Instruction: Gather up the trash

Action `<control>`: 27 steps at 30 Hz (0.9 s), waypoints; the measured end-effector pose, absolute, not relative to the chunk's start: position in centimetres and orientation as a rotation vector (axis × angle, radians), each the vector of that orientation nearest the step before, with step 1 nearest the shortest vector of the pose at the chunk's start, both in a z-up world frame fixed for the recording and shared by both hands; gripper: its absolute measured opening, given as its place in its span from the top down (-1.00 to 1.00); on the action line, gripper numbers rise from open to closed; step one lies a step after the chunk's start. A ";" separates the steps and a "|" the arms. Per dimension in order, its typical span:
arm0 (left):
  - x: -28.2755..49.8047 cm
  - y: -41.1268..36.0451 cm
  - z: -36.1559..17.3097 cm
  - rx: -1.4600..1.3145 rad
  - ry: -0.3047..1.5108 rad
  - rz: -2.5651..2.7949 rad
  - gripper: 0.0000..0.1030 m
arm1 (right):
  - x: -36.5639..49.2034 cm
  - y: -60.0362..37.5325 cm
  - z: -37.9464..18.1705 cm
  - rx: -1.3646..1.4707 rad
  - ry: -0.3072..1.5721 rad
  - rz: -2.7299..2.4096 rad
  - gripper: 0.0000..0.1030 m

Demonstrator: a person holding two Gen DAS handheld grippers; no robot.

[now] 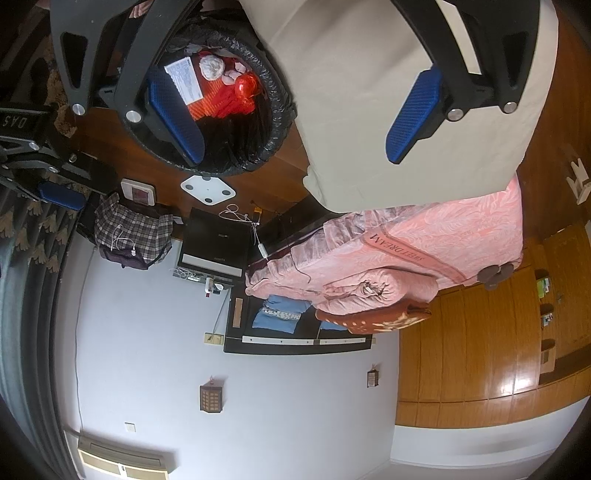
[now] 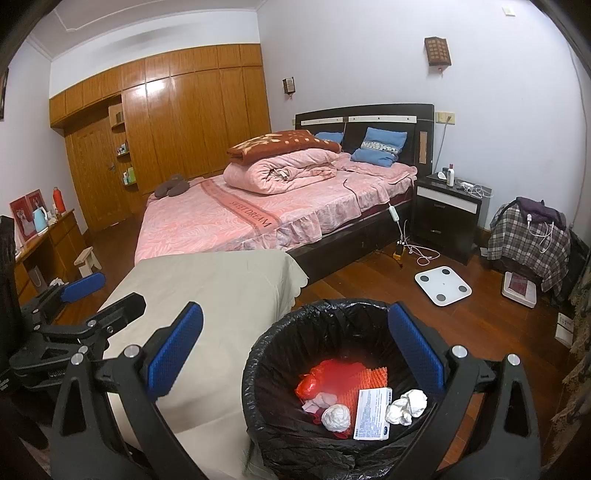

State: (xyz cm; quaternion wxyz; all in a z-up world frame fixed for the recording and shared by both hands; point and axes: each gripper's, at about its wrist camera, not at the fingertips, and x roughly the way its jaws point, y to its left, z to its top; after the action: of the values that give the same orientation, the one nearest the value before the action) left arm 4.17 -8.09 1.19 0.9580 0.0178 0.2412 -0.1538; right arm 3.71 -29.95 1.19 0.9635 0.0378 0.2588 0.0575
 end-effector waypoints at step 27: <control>4.1 -8.0 1.3 0.036 0.489 -0.311 -0.88 | 3.7 -29.8 1.2 0.077 0.525 0.117 -0.90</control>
State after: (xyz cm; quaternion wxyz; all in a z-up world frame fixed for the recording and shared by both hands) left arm 4.13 -8.03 1.30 0.9582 0.0180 0.2409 -0.1533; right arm 3.65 -29.80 1.25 0.9633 0.0382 0.2594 0.0579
